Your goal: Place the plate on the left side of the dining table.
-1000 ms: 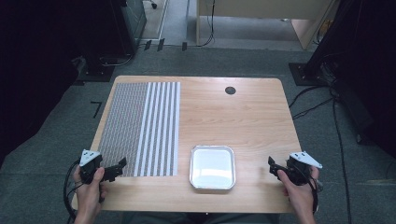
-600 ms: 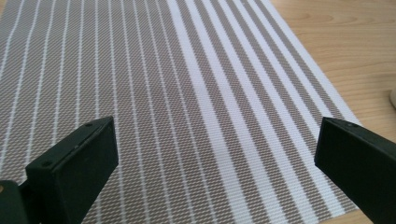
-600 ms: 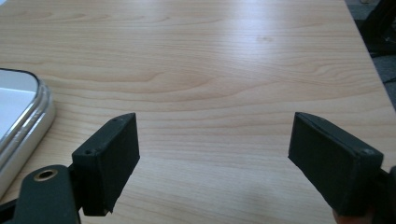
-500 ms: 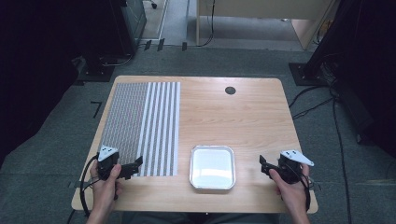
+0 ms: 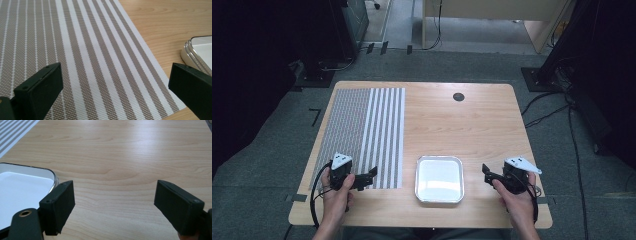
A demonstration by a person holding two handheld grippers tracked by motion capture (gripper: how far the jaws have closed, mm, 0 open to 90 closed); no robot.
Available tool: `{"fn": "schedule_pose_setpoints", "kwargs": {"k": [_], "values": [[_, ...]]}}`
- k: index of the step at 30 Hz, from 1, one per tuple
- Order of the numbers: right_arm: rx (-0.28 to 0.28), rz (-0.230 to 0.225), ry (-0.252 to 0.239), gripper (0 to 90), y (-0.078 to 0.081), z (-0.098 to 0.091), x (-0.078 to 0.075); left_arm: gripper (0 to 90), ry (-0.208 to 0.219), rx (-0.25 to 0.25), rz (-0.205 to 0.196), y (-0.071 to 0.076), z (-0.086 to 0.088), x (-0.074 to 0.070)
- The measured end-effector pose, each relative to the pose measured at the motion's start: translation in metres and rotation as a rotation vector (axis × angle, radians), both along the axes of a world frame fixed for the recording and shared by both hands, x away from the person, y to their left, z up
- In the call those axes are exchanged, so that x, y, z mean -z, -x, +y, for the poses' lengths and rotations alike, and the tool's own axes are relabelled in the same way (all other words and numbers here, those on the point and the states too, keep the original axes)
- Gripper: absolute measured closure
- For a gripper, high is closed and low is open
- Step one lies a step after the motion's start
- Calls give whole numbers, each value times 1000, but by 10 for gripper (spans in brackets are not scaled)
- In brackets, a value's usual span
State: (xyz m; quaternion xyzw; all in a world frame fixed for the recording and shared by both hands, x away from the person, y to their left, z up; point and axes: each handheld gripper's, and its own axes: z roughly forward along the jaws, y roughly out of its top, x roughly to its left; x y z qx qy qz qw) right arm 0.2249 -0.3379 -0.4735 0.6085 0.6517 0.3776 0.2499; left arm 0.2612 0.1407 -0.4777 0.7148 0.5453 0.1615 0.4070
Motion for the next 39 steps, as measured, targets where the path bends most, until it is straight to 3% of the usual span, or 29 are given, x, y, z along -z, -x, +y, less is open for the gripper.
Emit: {"fn": "schedule_pose_setpoints", "kwargs": {"k": [24,30,39], "values": [[-20,17,-2,194,-10,30,-8,0,11,113,22,-4,-68,-2],[-29,17,1,197,-13,36,-8,0,10,129,22,-4,-79,-2],[-46,-31,-12,336,-15,46,-9,2,4,176,38,-3,-101,-1]]}}
